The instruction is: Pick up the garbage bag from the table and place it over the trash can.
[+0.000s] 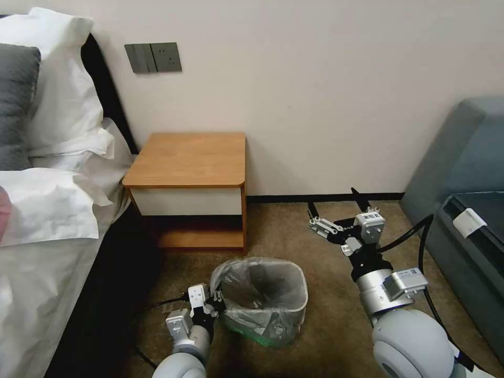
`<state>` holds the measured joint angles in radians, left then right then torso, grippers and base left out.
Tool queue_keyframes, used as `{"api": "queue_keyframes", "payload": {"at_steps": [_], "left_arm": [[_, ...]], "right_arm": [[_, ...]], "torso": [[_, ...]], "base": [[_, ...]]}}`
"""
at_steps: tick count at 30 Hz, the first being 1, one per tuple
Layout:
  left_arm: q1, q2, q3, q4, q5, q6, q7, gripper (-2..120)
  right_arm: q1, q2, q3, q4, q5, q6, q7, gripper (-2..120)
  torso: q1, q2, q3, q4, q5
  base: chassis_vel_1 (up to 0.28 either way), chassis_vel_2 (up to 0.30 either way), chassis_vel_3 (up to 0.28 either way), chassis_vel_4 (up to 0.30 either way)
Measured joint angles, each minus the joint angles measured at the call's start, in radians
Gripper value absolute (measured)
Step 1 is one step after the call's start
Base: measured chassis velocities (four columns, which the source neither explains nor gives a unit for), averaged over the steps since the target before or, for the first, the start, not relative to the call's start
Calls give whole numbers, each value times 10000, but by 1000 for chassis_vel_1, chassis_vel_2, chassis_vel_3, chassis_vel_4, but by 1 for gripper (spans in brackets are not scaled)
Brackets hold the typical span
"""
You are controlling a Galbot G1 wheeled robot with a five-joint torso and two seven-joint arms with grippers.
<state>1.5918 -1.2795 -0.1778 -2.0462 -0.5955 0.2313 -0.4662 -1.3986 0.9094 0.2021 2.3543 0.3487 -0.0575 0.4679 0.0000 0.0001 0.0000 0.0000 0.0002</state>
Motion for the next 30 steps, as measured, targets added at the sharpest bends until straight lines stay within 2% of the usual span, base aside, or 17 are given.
{"api": "queue_keyframes", "payload": {"at_steps": [3, 4, 8, 9, 13, 14, 18, 21, 24, 26, 27, 29, 30], "left_arm": [[56, -130, -3, 109, 432, 15, -100, 37], [56, -130, -3, 109, 432, 15, -100, 37], [190, -164, -101, 130, 891, -10, -109, 56], [190, -164, -101, 130, 891, -10, -109, 56], [367, -174, -183, -53, 970, -31, -113, 73], [367, -174, -183, -53, 970, -31, -113, 73], [471, -209, -273, -205, 1147, -188, -85, 93], [521, -239, -346, -278, 1285, -287, -49, 99], [578, -263, -479, -353, 1471, -476, 45, 99], [622, -271, -691, -379, 1863, -776, 216, 100], [656, -285, -1103, -152, 3045, -1742, 670, 100], [657, -286, -1150, -121, 3178, -1863, 720, 100], [742, -330, -1427, 79, 4274, -2947, 1199, 100]], "right_arm": [[23, 4, 85, 6, 62, 21, 1, 100], [23, 4, 85, 6, 62, 21, 1, 100], [-44, 64, 82, 204, 71, 24, 1, 100], [-44, 64, 82, 204, 71, 24, 1, 100], [-196, 135, 116, 334, 75, 19, 10, 100], [-196, 135, 116, 334, 75, 19, 10, 100], [-472, 240, 168, 458, 58, 19, 26, 100], [-589, 264, 184, 497, 23, 28, 30, 100], [-706, 282, 250, 497, -6, 72, 34, 100], [-862, 321, 340, 418, -21, 203, 34, 100], [-1125, 405, 505, 76, -150, 509, -7, 100], [-1159, 416, 532, 19, -182, 566, -28, 100], [-1664, 576, 967, -788, -515, 1462, -724, 100]], "torso": [[0, 0, -1, 0, 1], [0, 0, -1, 0, 1], [0, 0, -1, 0, -1], [0, 0, -1, 0, -1], [0, -1, 1, 0, -3], [0, -1, 1, 0, -3], [0, -1, 0, -1, -3], [0, 0, 1, -1, -4], [0, 0, 0, 0, -3], [-1, -1, 1, -1, -4], [0, 0, 1, 0, -2], [0, -1, 1, 0, -2], [0, -1, 1, 3, -2]], "base": [[0, 0, 0, 0], [0, 0, 0, 0], [0, 0, 0, 0], [0, 0, 0, 0], [0, 0, 0, 0], [0, 0, 0, 0], [0, 0, 0, 0], [0, 0, 0, 0], [0, 0, 0, 0], [0, 0, 0, 0], [0, 0, 0, 0], [0, 0, 0, 0], [0, 0, 0, 0]]}}
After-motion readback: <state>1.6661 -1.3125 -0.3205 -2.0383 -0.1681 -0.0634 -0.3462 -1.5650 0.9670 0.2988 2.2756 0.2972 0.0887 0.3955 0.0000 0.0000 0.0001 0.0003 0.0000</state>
